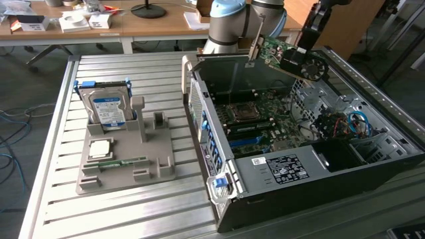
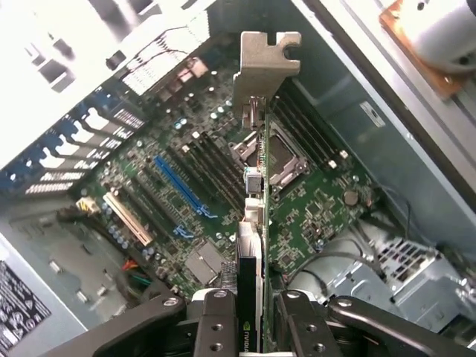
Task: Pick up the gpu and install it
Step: 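Insert the gpu into the slot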
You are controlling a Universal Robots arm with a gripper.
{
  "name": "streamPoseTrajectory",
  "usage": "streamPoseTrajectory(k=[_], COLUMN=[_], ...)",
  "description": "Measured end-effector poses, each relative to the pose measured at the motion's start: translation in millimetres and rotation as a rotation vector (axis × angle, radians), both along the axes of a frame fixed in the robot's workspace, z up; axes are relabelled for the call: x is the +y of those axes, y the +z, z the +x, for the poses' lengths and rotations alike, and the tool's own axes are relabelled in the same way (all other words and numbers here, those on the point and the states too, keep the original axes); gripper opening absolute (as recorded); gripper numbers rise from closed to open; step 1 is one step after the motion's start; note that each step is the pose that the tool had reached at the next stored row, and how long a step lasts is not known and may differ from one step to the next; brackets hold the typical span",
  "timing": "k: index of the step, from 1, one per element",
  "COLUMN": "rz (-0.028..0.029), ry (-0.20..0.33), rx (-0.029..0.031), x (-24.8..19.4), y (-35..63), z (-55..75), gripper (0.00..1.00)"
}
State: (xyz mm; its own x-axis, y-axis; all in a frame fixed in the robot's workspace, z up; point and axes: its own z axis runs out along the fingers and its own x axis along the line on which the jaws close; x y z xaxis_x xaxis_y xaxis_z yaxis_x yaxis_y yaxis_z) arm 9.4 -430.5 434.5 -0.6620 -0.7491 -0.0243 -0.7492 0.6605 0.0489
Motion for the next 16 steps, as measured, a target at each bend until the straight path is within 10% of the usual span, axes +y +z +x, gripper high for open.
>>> streamPoseTrajectory(k=[16], rz=[0.0], ry=[0.29], rx=[-0.0001], x=[0.0], y=[-2.1], z=[0.0], gripper=[0.26])
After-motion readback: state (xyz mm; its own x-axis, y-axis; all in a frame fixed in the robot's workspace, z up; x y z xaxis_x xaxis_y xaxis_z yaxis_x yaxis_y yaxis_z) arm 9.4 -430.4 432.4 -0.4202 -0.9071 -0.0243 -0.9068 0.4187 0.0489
